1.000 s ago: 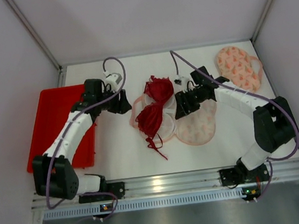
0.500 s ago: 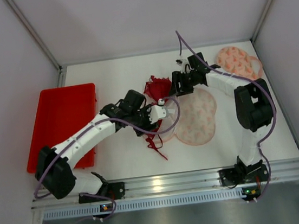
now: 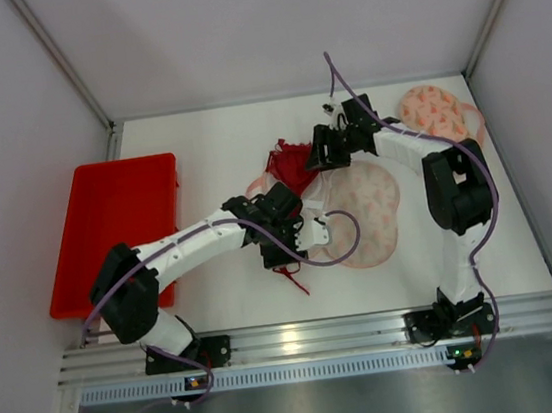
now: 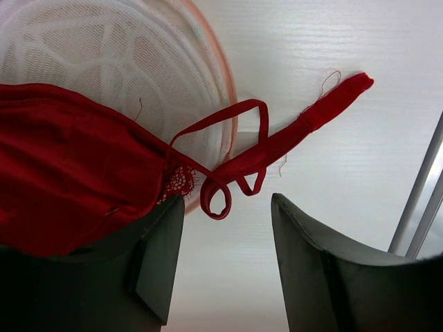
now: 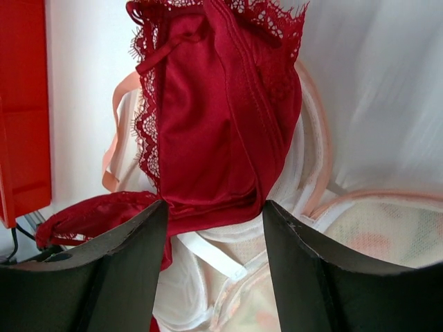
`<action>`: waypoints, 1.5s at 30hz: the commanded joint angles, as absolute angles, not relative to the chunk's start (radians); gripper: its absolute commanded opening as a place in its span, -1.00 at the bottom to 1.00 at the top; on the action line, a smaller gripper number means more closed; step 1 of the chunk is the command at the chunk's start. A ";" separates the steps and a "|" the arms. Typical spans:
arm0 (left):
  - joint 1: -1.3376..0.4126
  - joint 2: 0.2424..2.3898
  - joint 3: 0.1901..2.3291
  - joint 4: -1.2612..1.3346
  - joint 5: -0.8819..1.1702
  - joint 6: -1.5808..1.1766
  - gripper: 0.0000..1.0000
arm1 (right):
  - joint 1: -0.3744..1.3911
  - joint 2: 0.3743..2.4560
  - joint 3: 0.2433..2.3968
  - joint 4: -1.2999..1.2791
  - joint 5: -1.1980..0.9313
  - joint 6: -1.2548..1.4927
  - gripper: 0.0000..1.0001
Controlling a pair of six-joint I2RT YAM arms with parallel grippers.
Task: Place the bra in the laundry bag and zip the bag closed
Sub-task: Adjust the bra in the laundry bag.
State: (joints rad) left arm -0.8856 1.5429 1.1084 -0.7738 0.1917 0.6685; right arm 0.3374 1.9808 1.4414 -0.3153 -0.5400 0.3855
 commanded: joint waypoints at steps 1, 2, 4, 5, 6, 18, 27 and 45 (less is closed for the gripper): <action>-0.891 1.574 1.117 -0.798 0.178 0.663 0.19 | 0.336 1.999 1.493 -0.244 -0.546 0.400 0.16; -0.891 1.598 1.120 -0.798 0.169 0.661 0.19 | 0.336 2.003 1.499 -0.245 -0.546 0.400 0.16; -0.891 1.630 1.126 -0.798 0.155 0.658 0.18 | 0.336 2.010 1.502 -0.241 -0.548 0.403 0.16; -0.891 1.640 1.127 -0.798 0.152 0.655 0.17 | 0.334 2.013 1.502 -0.235 -0.548 0.405 0.16; -0.891 1.647 1.129 -0.796 0.147 0.657 0.15 | 0.336 2.016 1.502 -0.227 -0.549 0.413 0.16; -0.891 1.683 1.196 -0.799 0.143 0.652 -0.83 | 0.334 2.022 1.506 -0.221 -0.557 0.420 -0.08; -0.891 1.546 1.206 -0.828 0.435 0.751 -1.00 | 0.328 2.003 1.493 -0.229 -0.574 0.408 -0.14; -0.885 1.631 1.203 -0.871 0.443 1.059 -0.23 | 0.293 1.999 1.516 -0.276 -0.600 0.351 -0.19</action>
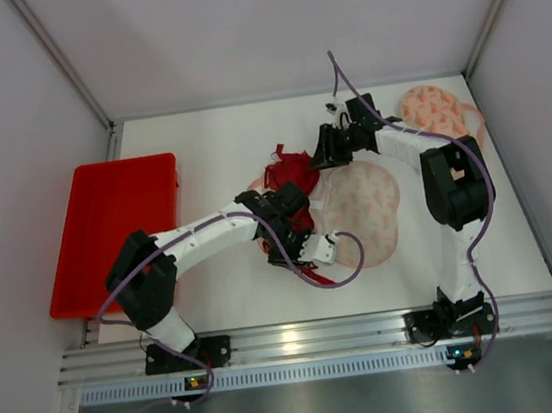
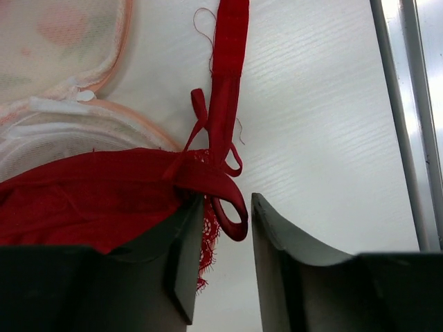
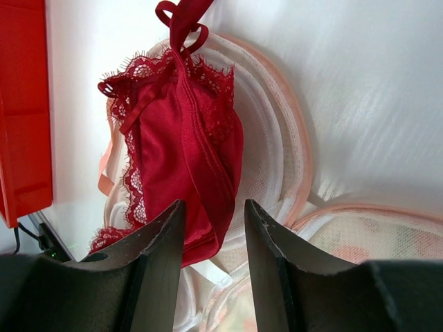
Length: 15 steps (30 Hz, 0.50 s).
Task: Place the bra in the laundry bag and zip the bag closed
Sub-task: Adjust the bra in the laundry bag.
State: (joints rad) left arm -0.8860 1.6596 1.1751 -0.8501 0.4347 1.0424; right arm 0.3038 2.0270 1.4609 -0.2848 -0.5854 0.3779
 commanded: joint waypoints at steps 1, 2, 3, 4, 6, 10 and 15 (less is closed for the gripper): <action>-0.885 1.611 1.210 -0.871 0.439 1.042 -0.16 | 0.295 2.005 1.526 -0.279 -0.598 0.350 -0.19; -0.882 1.599 1.216 -0.871 0.445 1.004 -0.12 | 0.295 2.013 1.534 -0.282 -0.597 0.342 -0.18; -0.870 1.585 1.219 -0.873 0.455 0.985 0.10 | 0.296 2.029 1.552 -0.294 -0.595 0.339 -0.18; -0.861 1.563 1.224 -0.871 0.469 0.965 0.12 | 0.296 2.037 1.558 -0.302 -0.598 0.330 -0.17; -0.810 1.516 1.249 -0.870 0.530 0.892 0.58 | 0.296 2.049 1.572 -0.317 -0.598 0.293 -0.20; -0.668 1.468 1.289 -0.819 0.636 0.700 0.60 | 0.301 2.068 1.611 -0.391 -0.609 0.201 -0.24; -0.438 1.416 1.237 -0.683 0.689 0.457 0.62 | 0.302 2.095 1.649 -0.469 -0.623 0.158 -0.15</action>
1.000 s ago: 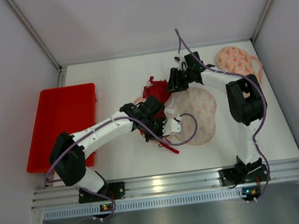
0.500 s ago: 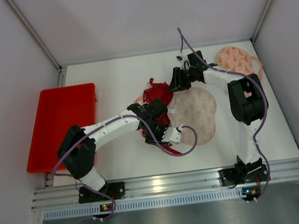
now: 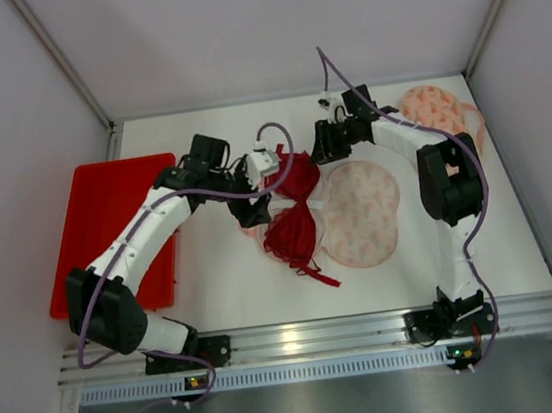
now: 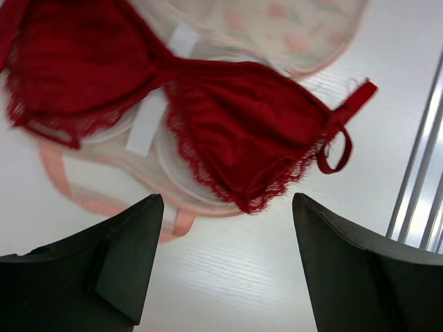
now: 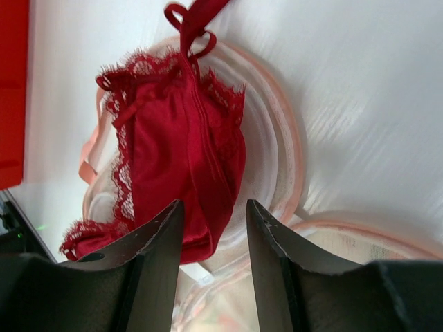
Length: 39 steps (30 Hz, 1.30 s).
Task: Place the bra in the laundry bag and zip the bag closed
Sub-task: Adjust the bra in the laundry bag.
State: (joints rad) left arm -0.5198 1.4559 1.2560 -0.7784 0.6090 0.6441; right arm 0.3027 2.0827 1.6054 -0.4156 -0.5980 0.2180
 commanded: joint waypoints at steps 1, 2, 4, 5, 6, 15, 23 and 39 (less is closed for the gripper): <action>-0.424 1.413 1.218 -0.660 0.633 0.395 0.62 | 0.302 2.095 1.649 -0.477 -0.630 0.160 -0.15; -0.413 1.408 1.200 -0.644 0.603 0.364 0.61 | 0.304 2.097 1.651 -0.480 -0.635 0.158 -0.15; -0.405 1.390 1.127 -0.588 0.565 0.306 0.58 | 0.311 2.098 1.651 -0.482 -0.644 0.156 -0.18; -0.399 1.381 1.100 -0.562 0.551 0.238 0.56 | 0.314 2.102 1.652 -0.482 -0.646 0.146 -0.26; -0.397 1.371 1.071 -0.540 0.540 0.213 0.54 | 0.319 2.103 1.660 -0.488 -0.643 0.138 -0.31; -0.362 1.471 1.020 -0.512 0.520 0.106 0.49 | 0.319 2.140 1.782 -0.637 -0.618 -0.089 -0.95; -0.356 1.575 1.055 -0.512 0.502 0.098 0.46 | 0.333 2.144 1.838 -0.706 -0.652 -0.267 -1.00; -0.348 1.640 1.084 -0.511 0.696 0.065 0.26 | 0.367 2.258 1.948 -0.722 -0.686 -0.347 -1.00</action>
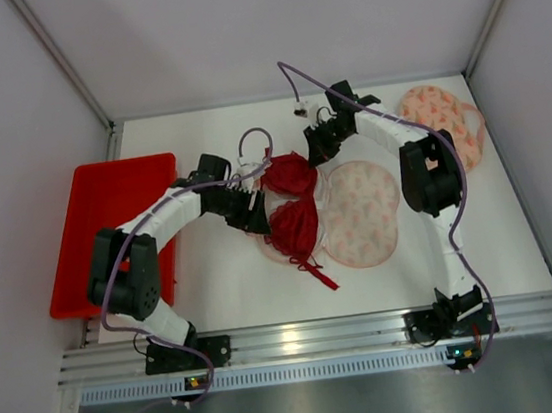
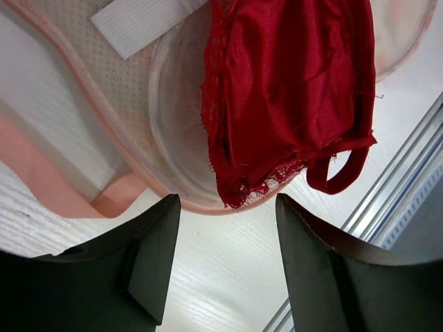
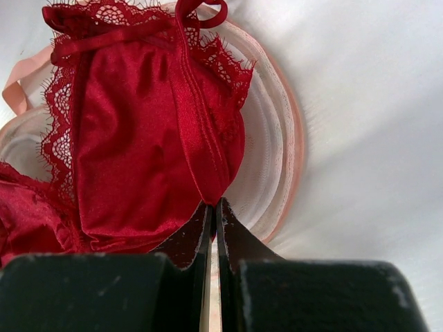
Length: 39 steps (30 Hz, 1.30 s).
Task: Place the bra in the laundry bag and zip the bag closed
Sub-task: Adjust the bra in the laundry bag.
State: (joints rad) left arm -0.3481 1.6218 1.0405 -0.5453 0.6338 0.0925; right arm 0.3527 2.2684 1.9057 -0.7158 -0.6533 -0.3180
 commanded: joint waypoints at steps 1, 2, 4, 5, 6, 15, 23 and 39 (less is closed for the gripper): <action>-0.351 1.655 1.088 -0.511 0.698 0.058 0.25 | 0.367 2.257 1.947 -0.723 -0.686 -0.348 -1.00; -0.353 1.660 1.091 -0.512 0.703 0.054 0.24 | 0.367 2.255 1.944 -0.723 -0.684 -0.348 -1.00; -0.360 1.678 1.098 -0.512 0.706 0.043 0.22 | 0.367 2.249 1.934 -0.715 -0.678 -0.347 -1.00; -0.365 1.680 1.101 -0.511 0.698 0.037 0.21 | 0.367 2.243 1.927 -0.712 -0.673 -0.347 -1.00; -0.370 1.683 1.097 -0.511 0.696 0.031 0.20 | 0.365 2.238 1.922 -0.710 -0.669 -0.347 -1.00; -0.396 1.661 1.042 -0.511 0.719 0.005 -0.15 | 0.365 2.224 1.908 -0.709 -0.657 -0.347 -1.00; -0.397 1.689 1.113 -0.572 0.637 0.070 -0.83 | 0.365 2.220 1.904 -0.729 -0.670 -0.380 -1.00; -0.475 1.936 1.460 -0.899 0.457 0.594 -0.90 | 0.374 2.203 1.879 -0.749 -0.721 -0.465 -1.00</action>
